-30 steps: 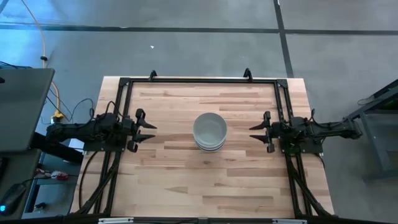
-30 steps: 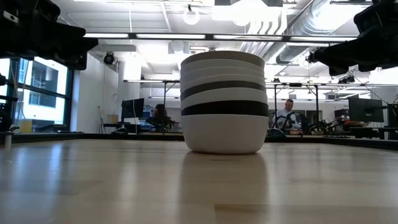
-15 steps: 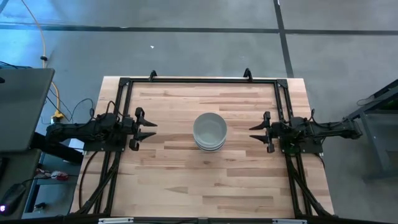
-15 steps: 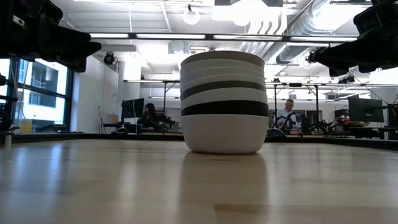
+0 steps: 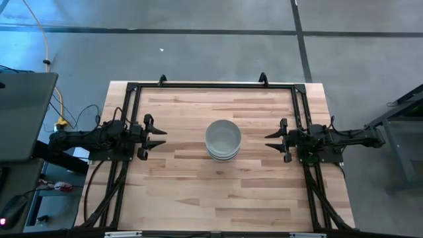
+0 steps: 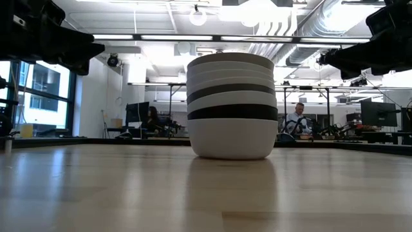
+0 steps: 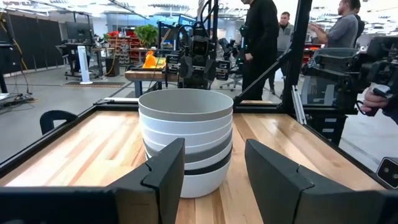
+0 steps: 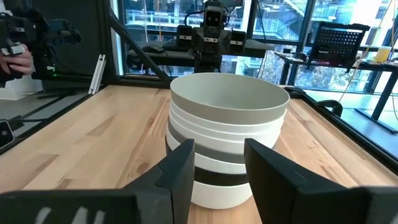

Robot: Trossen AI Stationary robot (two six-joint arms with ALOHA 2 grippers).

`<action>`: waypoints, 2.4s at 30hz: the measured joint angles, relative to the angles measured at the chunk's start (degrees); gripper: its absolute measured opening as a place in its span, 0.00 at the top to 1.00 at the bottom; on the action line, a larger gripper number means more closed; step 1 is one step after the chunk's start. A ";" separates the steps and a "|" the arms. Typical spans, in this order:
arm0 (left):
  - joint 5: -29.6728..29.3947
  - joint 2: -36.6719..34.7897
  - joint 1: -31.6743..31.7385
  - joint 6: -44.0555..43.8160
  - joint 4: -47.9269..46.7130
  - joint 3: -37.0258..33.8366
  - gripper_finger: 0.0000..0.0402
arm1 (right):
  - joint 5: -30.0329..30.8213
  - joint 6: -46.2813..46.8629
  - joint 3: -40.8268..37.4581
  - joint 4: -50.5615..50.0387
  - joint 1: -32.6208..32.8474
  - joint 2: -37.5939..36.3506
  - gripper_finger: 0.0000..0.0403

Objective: Nest bowls inside each other
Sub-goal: Return to Home Position

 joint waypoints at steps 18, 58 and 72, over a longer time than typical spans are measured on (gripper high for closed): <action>1.94 0.00 0.00 4.60 0.28 0.00 0.61 | -4.59 -3.35 -0.02 4.67 0.02 -0.02 0.67; -1.40 2.97 -0.20 3.27 -0.27 -0.02 0.61 | 0.47 -0.23 -0.02 2.79 0.00 -0.02 0.67; -1.49 3.52 -0.22 1.98 -0.26 -0.02 0.61 | 0.44 -0.24 -0.02 2.78 0.00 -0.02 0.67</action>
